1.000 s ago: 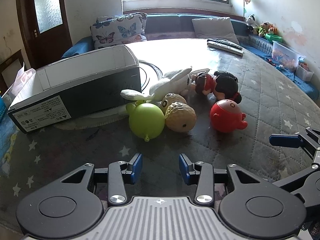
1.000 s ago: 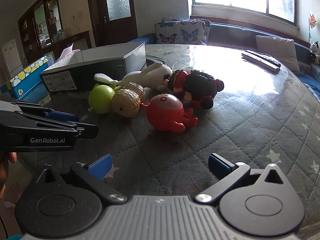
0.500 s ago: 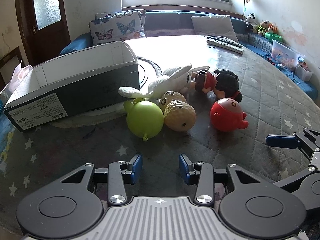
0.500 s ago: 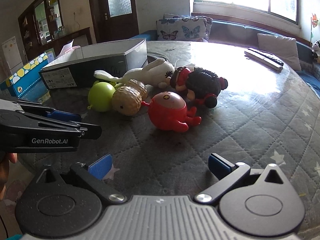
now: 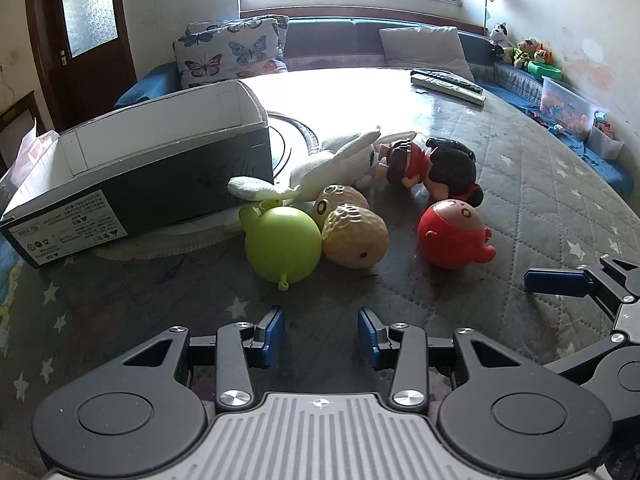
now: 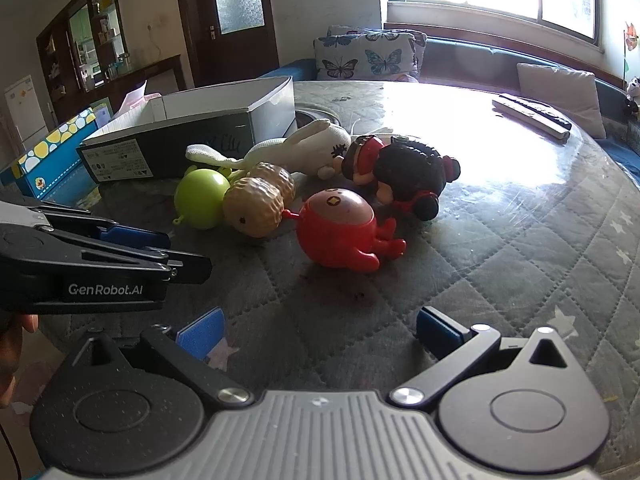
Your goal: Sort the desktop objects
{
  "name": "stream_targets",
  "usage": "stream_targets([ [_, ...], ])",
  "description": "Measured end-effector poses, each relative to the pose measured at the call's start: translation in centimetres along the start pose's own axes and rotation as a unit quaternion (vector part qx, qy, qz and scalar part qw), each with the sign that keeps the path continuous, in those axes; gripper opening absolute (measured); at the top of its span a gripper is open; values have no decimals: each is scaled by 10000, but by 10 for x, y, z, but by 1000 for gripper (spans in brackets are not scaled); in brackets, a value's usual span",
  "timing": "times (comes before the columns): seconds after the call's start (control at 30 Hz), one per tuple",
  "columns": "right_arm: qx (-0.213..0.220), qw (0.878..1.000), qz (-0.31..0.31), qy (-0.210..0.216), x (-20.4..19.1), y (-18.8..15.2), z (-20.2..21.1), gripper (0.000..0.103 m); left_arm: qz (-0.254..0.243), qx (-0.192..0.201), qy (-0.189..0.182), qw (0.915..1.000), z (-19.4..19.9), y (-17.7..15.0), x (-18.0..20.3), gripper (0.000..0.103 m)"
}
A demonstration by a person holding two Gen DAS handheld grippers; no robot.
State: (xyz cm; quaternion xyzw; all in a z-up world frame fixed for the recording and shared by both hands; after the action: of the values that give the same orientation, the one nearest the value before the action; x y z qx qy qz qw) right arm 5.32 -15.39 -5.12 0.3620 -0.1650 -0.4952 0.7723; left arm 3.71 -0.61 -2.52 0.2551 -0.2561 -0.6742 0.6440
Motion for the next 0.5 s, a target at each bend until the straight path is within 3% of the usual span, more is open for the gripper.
stream_targets([
  [0.5, -9, 10000, -4, 10, -1, 4, -5, 103, 51, -58, -89, 9999, -6, 5, -2, 43],
])
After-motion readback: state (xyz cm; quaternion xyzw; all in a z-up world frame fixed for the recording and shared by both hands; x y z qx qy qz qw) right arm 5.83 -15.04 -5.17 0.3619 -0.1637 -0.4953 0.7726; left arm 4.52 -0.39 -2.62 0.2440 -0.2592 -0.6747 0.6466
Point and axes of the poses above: each gripper's, at about its wrist camera, not at the fingertips, and z roughly against the way its jaws point, x to its right, y to its top, the point moved 2 cm from there along -z, roughly the way its jaws point
